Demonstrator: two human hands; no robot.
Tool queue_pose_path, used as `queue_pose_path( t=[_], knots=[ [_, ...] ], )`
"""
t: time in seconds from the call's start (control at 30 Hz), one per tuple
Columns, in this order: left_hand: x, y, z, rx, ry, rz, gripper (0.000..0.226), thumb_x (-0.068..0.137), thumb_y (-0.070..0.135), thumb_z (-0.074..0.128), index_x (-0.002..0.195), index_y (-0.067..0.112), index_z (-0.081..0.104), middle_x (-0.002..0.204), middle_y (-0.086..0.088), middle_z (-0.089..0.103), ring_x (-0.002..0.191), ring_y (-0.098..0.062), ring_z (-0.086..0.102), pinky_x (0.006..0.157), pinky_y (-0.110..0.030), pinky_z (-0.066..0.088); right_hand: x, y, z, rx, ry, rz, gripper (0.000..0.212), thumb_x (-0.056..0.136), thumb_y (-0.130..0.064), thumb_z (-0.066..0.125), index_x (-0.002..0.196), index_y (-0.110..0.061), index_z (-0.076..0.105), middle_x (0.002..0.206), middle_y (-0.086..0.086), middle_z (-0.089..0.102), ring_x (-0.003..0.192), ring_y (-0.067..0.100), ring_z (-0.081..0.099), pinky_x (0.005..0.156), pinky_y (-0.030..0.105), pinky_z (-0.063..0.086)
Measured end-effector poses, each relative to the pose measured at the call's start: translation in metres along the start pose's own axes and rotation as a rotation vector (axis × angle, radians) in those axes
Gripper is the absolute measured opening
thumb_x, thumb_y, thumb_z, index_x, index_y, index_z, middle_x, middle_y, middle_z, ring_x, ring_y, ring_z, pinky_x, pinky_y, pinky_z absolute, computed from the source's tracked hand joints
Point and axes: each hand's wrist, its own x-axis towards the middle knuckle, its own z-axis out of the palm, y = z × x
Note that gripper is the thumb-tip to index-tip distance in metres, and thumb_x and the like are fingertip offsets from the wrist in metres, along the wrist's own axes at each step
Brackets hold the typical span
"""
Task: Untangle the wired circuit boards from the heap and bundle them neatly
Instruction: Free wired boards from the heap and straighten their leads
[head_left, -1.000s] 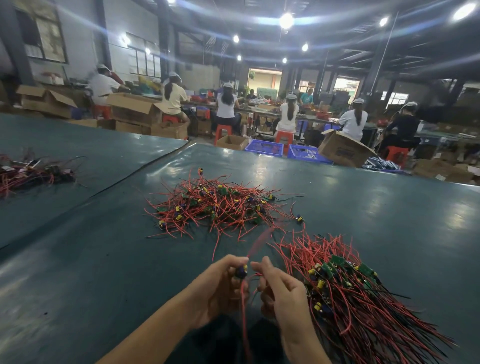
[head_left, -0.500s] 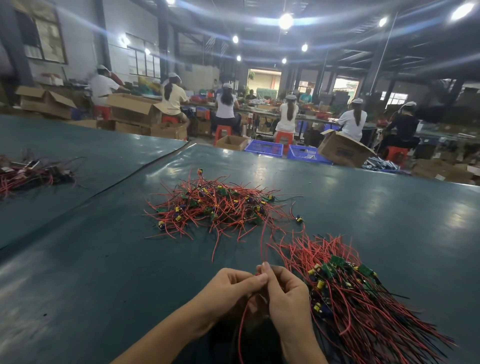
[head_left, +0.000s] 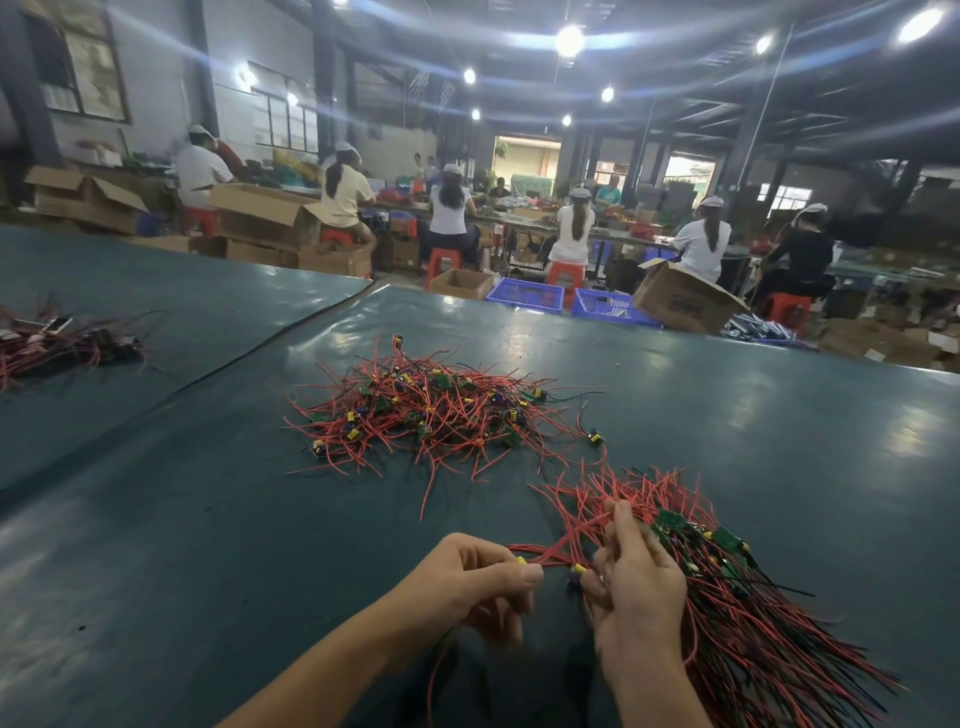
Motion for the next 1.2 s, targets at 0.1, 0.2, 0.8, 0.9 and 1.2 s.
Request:
queue_pose_path(
  t=[0.1,0.2,0.8,0.9,1.2],
  knots=[
    [0.003,-0.003,0.000,-0.022,0.108,-0.001,0.032,0.075,0.046,0.072,0.063,0.017,0.069,0.060,-0.008,0.065,0.052,-0.016,0.058,0.054,-0.023,0.046,-0.007,0.008,0.000,-0.168,-0.099,0.019,0.026,0.090,-0.035,0.063,0.088,-0.012,0.076,0.056,-0.001,0.045,0.038,0.004,0.031,0.033,0.018,0.030],
    [0.005,-0.005,0.000,-0.058,0.167,0.015,0.031,0.078,0.043,0.075,0.063,0.016,0.071,0.060,-0.006,0.066,0.049,-0.013,0.058,0.052,-0.019,0.045,-0.021,0.017,0.009,-0.327,-0.270,0.072,0.027,0.086,-0.037,0.067,0.077,-0.014,0.080,0.070,0.021,0.065,0.057,0.020,0.057,0.060,0.043,0.057],
    [0.002,-0.003,0.005,-0.012,-0.008,-0.015,0.027,0.085,0.043,0.069,0.079,0.017,0.075,0.060,-0.006,0.068,0.048,-0.011,0.058,0.052,-0.019,0.046,-0.001,0.006,-0.002,-0.147,-0.023,-0.087,0.018,0.092,-0.021,0.065,0.079,-0.009,0.068,0.044,-0.007,0.037,0.034,0.001,0.029,0.031,0.017,0.028],
    [0.003,-0.007,0.006,-0.036,-0.024,-0.090,0.024,0.091,0.031,0.064,0.099,0.010,0.073,0.069,-0.006,0.070,0.051,-0.011,0.060,0.051,-0.020,0.048,0.001,0.009,-0.003,-0.179,-0.009,-0.149,0.019,0.092,-0.027,0.065,0.082,-0.012,0.069,0.042,-0.008,0.041,0.036,0.001,0.033,0.034,0.016,0.032],
    [0.010,-0.028,0.006,0.432,0.144,0.110,0.017,0.096,0.016,0.054,0.104,0.015,0.069,0.082,-0.002,0.072,0.067,-0.007,0.059,0.068,-0.035,0.054,0.000,0.009,0.000,-0.213,-0.098,-0.222,0.023,0.094,-0.016,0.063,0.115,-0.022,0.056,0.083,0.000,0.076,0.049,0.003,0.056,0.037,0.016,0.040]
  ],
)
